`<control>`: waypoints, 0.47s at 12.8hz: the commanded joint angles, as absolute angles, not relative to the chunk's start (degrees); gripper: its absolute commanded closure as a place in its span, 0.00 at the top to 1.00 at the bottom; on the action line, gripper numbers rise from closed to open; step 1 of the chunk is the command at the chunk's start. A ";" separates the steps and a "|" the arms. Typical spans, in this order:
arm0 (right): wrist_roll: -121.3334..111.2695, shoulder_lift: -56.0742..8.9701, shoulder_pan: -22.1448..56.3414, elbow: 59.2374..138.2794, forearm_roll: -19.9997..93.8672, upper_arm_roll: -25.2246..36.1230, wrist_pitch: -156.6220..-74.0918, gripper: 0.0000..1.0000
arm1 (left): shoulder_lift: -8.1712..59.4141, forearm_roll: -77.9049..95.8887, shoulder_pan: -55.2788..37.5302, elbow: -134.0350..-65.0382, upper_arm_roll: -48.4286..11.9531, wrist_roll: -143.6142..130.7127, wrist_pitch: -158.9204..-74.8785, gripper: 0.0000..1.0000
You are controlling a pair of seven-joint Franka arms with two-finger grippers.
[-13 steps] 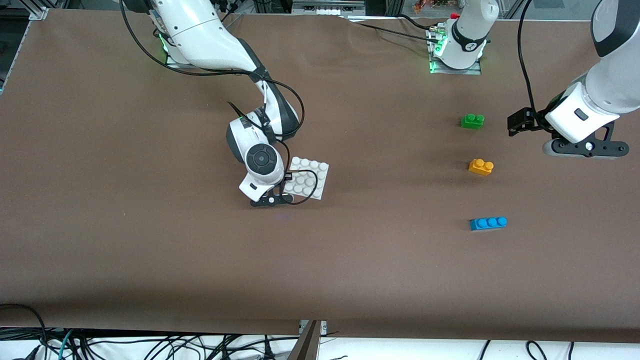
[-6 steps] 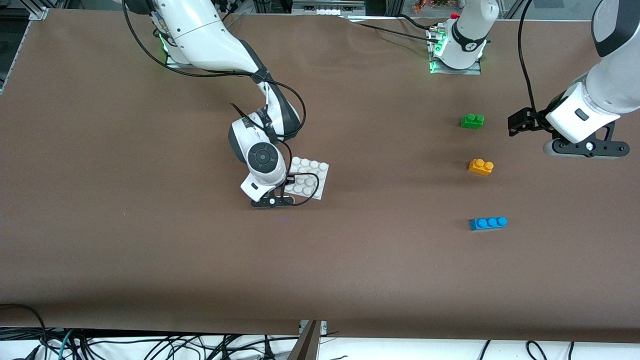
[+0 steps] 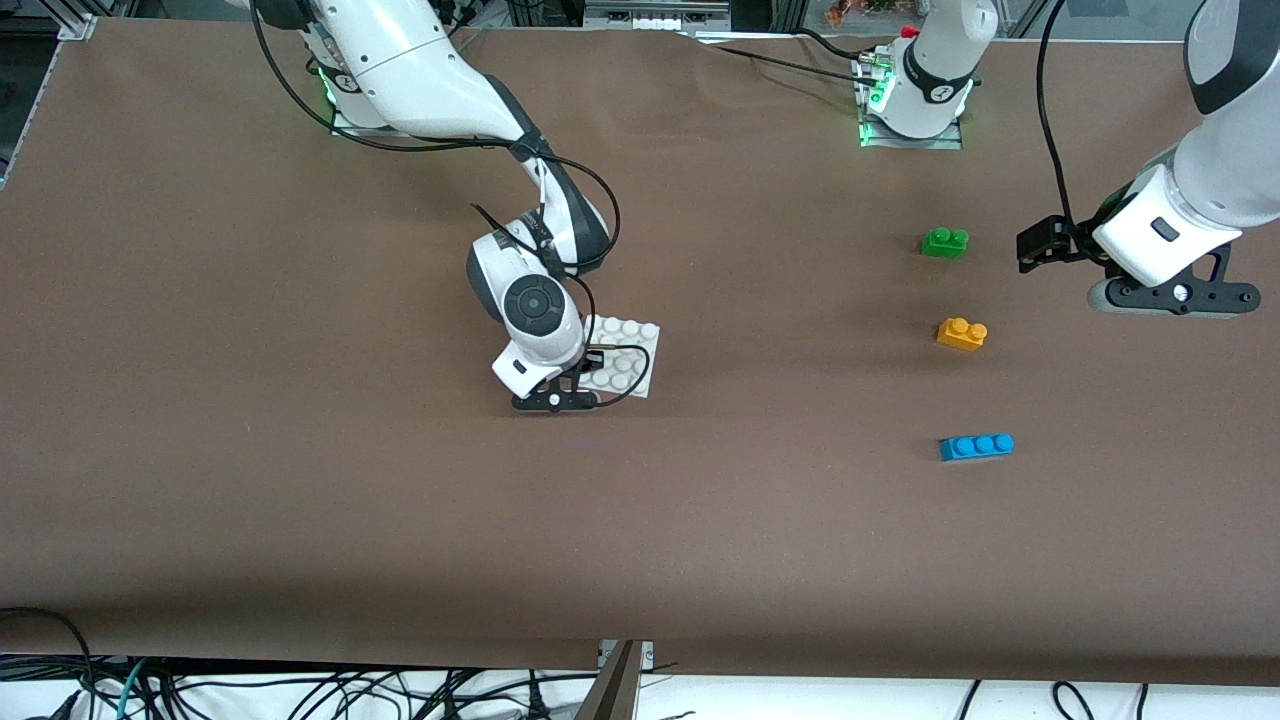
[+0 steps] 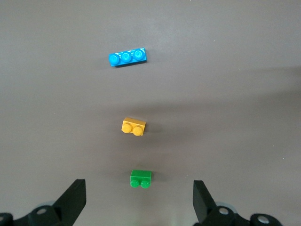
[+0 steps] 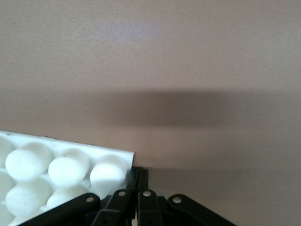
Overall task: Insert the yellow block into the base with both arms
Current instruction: 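Set the base plate flat and open the right gripper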
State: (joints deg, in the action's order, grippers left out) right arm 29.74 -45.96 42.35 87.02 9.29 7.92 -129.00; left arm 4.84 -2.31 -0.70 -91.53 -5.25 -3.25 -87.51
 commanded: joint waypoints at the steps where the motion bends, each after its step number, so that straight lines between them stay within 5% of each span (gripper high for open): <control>1: 31.29 -47.02 42.45 85.87 10.19 6.86 -131.38 0.05 | 5.62 -3.95 -0.70 -89.74 -5.45 -3.34 -86.13 1.00; 6: 33.92 -47.90 42.63 85.34 10.11 5.45 -133.68 0.05 | 5.62 -3.87 -0.62 -89.74 -5.36 -3.25 -86.13 1.00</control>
